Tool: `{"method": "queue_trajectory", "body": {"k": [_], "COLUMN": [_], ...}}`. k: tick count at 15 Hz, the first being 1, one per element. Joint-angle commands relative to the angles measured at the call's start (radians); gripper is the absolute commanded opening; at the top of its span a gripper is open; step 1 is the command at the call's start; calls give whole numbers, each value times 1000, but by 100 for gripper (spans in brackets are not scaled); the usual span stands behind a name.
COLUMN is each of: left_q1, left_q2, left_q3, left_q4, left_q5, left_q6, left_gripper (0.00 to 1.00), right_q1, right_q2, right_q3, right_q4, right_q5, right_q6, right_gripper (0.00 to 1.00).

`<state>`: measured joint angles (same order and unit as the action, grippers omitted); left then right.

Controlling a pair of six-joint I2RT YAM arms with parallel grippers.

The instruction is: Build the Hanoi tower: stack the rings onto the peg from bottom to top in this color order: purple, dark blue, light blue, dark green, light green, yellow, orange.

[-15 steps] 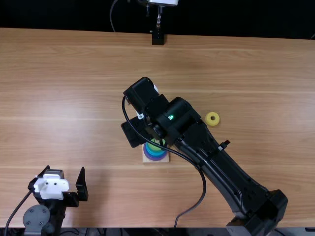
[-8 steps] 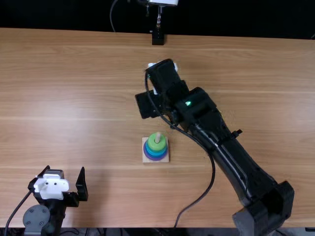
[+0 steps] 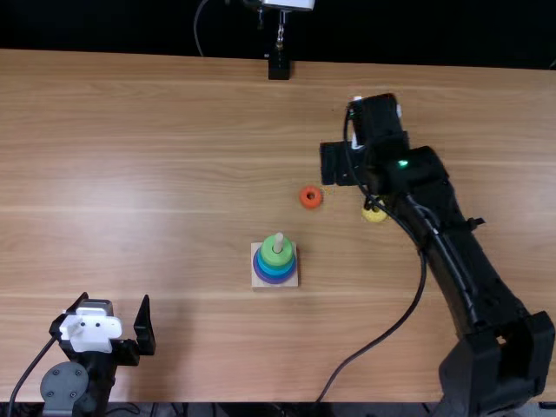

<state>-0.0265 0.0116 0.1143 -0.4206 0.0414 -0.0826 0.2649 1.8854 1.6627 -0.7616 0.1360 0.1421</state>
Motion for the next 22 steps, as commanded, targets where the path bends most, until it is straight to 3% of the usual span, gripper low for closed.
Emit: {"method": "queue_trajectory", "body": {"k": [1,3,4,9,10,12,13,18,22], "left_q1": [-10,-10,-10,-10,-10,-10,-10,-10,-10], "left_q2": [-12,-12,-12,-12,-12,-12,-12,-12,-12], "left_q3": [-114,-114,-114,-114,-114,-114,-114,-114,-114], "left_q4": [-80,-80,-80,-80,-80,-80,-80,-80,-80], "left_q5": [16,16,14,14,14,14,14,16,14], "left_q6": [2,2,2,2,2,2,2,2,2], "left_gripper": [100,100,100,100,100,100,100,100,100], "right_q1": [-39,-56,-58,-85,-93,-112,-113,-115,-161], "right_q2": [-29,-26,-19,52,77,93,107,175,221], "right_q3": [-37,-73,-90,-139,-138,-142,-152,-150,-138], "right_q4": [-5,-7,-7,-7,-5,-7,-3,4,2], "right_q5": [15,15,15,9,-5,-97,-123,-132,-132], "right_q6": [-19,-87,-96,-85,-83,-76,-72,-70,-68], "right_gripper": [100,100,100,100,100,100,100,100,100]}}
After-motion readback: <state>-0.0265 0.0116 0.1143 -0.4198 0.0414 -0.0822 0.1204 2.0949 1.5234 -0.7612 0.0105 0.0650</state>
